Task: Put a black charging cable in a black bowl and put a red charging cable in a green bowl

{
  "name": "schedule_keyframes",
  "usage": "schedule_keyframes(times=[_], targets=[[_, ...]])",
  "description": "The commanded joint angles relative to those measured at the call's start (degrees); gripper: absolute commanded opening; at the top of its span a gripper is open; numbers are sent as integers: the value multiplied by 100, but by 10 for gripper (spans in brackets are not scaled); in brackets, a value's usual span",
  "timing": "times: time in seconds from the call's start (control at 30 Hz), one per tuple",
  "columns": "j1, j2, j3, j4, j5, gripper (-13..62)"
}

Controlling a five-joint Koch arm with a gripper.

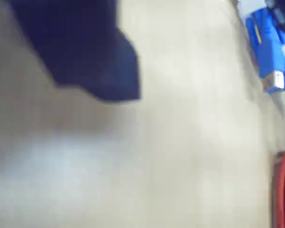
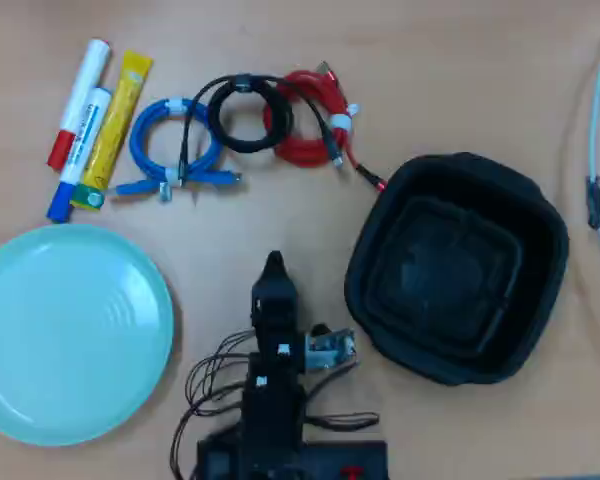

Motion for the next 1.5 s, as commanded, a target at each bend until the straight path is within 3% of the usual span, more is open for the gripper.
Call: schedule_keyframes(times=[0.0,0.4,0.53,0.87,1.47], targets=[[-1723,-3814,-9404,8754,-79,362],[-1723,-3814,-9510,8745,-44,362],[-1714,-3946,-10046,8754,545,363],[-1415,-5414,-12015,8771,1863,365],[-1591,-7963,-15003,8692,1898,365]])
